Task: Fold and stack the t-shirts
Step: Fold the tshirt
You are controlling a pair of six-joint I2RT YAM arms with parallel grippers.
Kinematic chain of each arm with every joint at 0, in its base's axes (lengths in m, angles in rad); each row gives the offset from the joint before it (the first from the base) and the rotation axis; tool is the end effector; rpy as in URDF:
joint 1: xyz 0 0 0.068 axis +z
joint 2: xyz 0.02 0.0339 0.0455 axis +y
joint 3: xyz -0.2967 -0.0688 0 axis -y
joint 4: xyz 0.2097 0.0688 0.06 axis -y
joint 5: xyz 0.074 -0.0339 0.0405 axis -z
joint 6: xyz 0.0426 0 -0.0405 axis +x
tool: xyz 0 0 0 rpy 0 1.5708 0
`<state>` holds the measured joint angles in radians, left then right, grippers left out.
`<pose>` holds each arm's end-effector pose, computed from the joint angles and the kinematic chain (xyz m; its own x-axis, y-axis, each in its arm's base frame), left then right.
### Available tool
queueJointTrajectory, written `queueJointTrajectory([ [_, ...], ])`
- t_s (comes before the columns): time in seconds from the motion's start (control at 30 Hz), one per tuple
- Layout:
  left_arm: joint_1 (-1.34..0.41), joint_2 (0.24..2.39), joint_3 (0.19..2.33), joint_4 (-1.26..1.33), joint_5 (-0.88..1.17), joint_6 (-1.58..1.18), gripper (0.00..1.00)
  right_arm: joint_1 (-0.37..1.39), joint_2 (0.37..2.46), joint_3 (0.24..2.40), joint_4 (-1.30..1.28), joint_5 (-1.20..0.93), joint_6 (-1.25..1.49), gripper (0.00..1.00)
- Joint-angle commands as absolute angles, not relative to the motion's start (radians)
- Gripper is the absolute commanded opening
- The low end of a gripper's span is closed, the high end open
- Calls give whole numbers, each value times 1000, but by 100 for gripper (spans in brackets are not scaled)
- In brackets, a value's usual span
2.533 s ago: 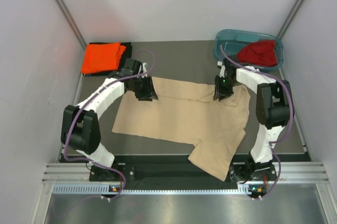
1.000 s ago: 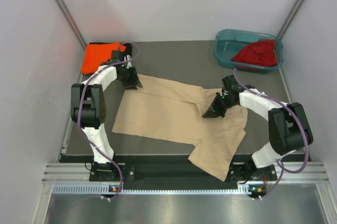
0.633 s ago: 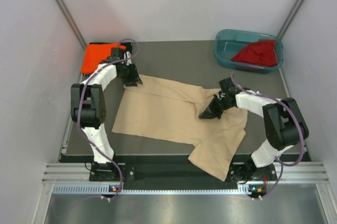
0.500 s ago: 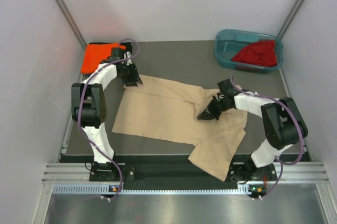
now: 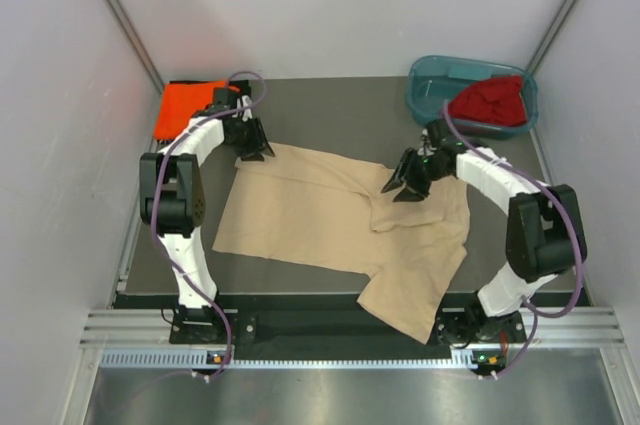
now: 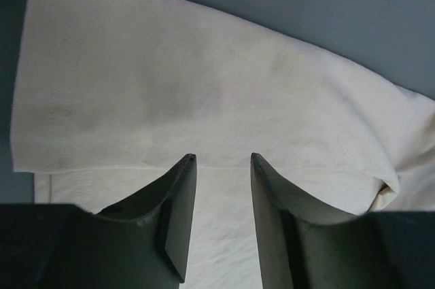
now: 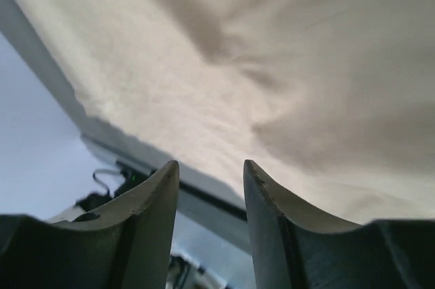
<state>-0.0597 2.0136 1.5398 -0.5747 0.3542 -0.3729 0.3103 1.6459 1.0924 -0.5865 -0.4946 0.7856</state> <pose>0.4163 -0.0397 0.2405 -0.8890 -0.2892 -0.3551 -0.1022 0.8811 -0.4617 0.2783 0.1105 0.2489 -0.9353 0.3538 0.0098 0.2885 0.7460 0.6003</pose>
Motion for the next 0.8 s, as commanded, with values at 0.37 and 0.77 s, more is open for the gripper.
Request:
queueJointTrajectory([
  [0.37,-170,1930,1468,-509,410,-402,43,-182,1715,1170,-572,-258,514,29],
  [0.77,-149,2077,1577,-477,459,-515,41,-255,1879,1186,-396,-350,598,0],
])
